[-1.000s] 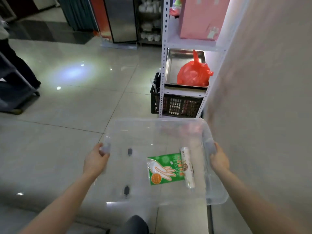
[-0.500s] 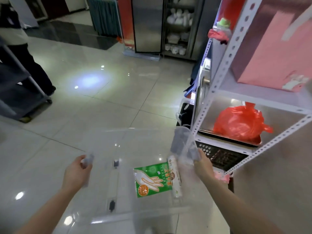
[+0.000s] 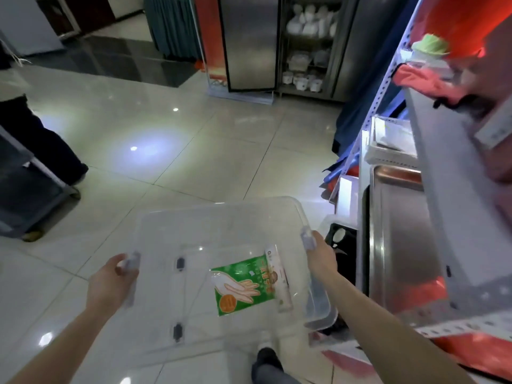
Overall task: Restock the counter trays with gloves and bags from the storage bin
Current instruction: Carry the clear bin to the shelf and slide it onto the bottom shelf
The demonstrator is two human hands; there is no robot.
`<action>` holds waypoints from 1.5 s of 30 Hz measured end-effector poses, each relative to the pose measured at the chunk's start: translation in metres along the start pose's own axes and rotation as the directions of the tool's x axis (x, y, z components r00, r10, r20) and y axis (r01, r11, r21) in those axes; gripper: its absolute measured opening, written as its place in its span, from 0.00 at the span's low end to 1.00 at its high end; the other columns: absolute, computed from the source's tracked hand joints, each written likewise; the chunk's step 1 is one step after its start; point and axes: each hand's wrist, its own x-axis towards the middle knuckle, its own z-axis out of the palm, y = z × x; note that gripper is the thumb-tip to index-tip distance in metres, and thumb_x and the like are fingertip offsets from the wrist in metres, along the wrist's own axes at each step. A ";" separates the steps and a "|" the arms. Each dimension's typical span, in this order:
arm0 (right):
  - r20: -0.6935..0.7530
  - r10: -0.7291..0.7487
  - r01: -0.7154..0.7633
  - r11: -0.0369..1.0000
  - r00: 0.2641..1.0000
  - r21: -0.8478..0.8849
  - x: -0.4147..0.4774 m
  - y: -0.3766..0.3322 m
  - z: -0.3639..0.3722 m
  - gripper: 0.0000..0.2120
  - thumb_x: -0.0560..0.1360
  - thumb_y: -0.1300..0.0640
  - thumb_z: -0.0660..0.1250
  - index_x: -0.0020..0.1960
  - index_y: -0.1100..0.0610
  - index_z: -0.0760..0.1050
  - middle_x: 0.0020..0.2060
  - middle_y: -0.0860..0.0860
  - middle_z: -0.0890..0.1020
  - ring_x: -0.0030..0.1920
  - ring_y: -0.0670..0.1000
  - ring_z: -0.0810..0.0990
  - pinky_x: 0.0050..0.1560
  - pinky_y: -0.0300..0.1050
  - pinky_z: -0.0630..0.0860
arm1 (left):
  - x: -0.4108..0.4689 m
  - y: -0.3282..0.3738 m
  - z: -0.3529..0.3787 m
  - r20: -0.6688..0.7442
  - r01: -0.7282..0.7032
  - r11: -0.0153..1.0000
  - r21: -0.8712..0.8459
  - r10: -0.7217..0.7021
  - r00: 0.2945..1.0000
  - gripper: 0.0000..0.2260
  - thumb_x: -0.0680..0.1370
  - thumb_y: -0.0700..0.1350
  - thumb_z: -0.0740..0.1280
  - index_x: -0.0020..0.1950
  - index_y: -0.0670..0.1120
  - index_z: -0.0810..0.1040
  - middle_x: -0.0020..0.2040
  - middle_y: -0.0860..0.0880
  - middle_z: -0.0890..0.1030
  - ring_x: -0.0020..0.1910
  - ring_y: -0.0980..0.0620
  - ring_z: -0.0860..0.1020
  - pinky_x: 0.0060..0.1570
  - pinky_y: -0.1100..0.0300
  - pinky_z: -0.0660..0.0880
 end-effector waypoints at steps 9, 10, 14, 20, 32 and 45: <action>-0.030 0.116 -0.114 0.992 0.993 0.059 0.178 -0.079 -0.004 0.17 0.81 0.53 0.54 0.69 0.49 0.64 0.54 0.59 0.78 0.51 0.60 0.77 0.51 0.51 0.75 | 0.208 0.131 0.035 0.051 -0.113 0.992 0.052 0.111 0.993 0.20 0.74 0.44 0.70 0.65 0.42 0.75 0.49 0.38 0.83 0.49 0.36 0.80 0.49 0.48 0.73; -0.041 0.147 -0.143 0.986 0.988 0.086 0.196 -0.083 -0.002 0.17 0.81 0.53 0.54 0.69 0.50 0.64 0.53 0.60 0.78 0.50 0.60 0.78 0.50 0.50 0.75 | 0.238 0.146 0.044 0.074 -0.146 0.987 0.062 0.141 0.987 0.20 0.74 0.44 0.70 0.64 0.42 0.75 0.49 0.38 0.83 0.50 0.36 0.80 0.49 0.48 0.73; -0.121 0.249 -0.224 0.956 0.961 0.192 0.259 -0.104 0.005 0.17 0.80 0.46 0.56 0.66 0.50 0.68 0.46 0.52 0.79 0.43 0.54 0.79 0.44 0.47 0.75 | 0.353 0.213 0.085 0.188 -0.268 0.961 0.059 0.253 0.949 0.20 0.73 0.45 0.71 0.64 0.44 0.75 0.48 0.40 0.83 0.47 0.38 0.81 0.48 0.50 0.73; -0.216 0.477 -0.375 0.843 0.852 0.386 0.320 -0.119 0.000 0.22 0.78 0.41 0.58 0.69 0.46 0.65 0.48 0.51 0.76 0.44 0.54 0.73 0.44 0.47 0.69 | 0.486 0.339 0.143 0.373 -0.419 0.905 -0.072 0.414 0.830 0.21 0.71 0.43 0.72 0.64 0.48 0.74 0.41 0.48 0.79 0.40 0.45 0.78 0.44 0.54 0.74; -0.254 0.797 -0.533 0.567 0.548 0.628 0.415 -0.088 -0.007 0.20 0.80 0.44 0.55 0.68 0.51 0.64 0.39 0.49 0.77 0.36 0.47 0.74 0.39 0.47 0.69 | 0.586 0.581 0.296 0.648 -0.702 0.693 -0.166 0.613 0.452 0.22 0.70 0.39 0.72 0.62 0.51 0.75 0.36 0.50 0.78 0.33 0.52 0.77 0.29 0.60 0.72; -0.088 0.984 -0.508 0.156 0.157 0.847 0.432 -0.100 0.013 0.25 0.75 0.66 0.59 0.71 0.55 0.62 0.63 0.59 0.75 0.58 0.63 0.76 0.56 0.56 0.73 | 0.575 0.759 0.448 0.821 -0.932 0.303 -0.200 0.570 0.009 0.20 0.74 0.41 0.69 0.65 0.45 0.72 0.44 0.46 0.79 0.41 0.45 0.76 0.37 0.56 0.71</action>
